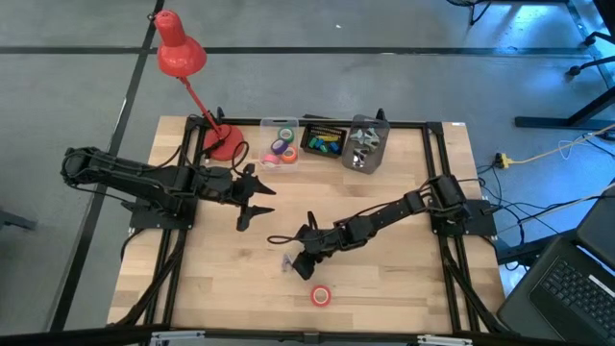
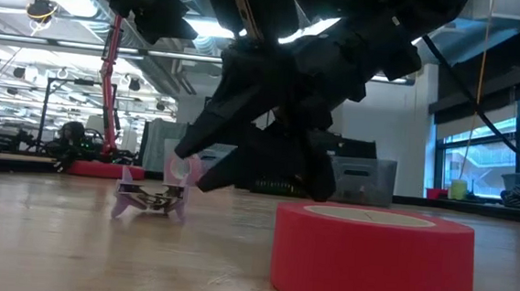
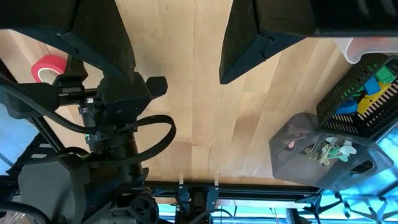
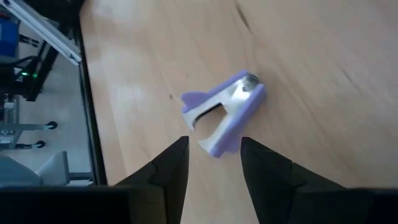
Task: Pick and place Stapler, Stapler remover, tape
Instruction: Put the purple staple remover into the right black bin
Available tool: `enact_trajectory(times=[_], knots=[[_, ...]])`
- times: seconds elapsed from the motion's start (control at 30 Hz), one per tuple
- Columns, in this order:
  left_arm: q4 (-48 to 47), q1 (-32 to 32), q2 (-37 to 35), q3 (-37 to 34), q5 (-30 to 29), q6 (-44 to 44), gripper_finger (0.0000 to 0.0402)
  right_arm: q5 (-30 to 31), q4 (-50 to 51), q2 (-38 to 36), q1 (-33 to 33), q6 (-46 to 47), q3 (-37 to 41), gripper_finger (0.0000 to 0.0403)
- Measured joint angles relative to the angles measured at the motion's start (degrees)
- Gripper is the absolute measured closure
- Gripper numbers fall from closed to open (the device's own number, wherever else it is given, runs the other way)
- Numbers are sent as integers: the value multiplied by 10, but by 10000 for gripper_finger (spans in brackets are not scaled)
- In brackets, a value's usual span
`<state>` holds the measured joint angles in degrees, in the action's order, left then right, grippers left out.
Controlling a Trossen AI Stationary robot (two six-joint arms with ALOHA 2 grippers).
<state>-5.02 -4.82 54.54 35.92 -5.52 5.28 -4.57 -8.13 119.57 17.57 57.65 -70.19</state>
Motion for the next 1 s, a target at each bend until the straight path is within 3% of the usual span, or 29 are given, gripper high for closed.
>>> enact_trajectory(times=[0.3, 0.47, 0.6, 0.7, 0.87, 1.0], knots=[[0, 0, 0, 0, 0, 0, 176, -3, -8, 15, -5, 2, -6, 257], [0, 0, 0, 0, 0, 0, 176, -38, 9, 62, -4, -15, -64, 257], [-4, 0, 0, 0, 0, 0, 176, -29, 66, 73, -4, -44, -101, 264], [-11, 0, 0, 0, 0, 0, 176, -17, 98, 73, -4, -56, -113, 293], [-14, 0, 0, 0, 0, 0, 176, -7, 89, 73, -5, -83, -113, 388], [-21, 0, 0, 0, 0, 1, 176, 15, 95, 68, -4, -98, -113, 399]])
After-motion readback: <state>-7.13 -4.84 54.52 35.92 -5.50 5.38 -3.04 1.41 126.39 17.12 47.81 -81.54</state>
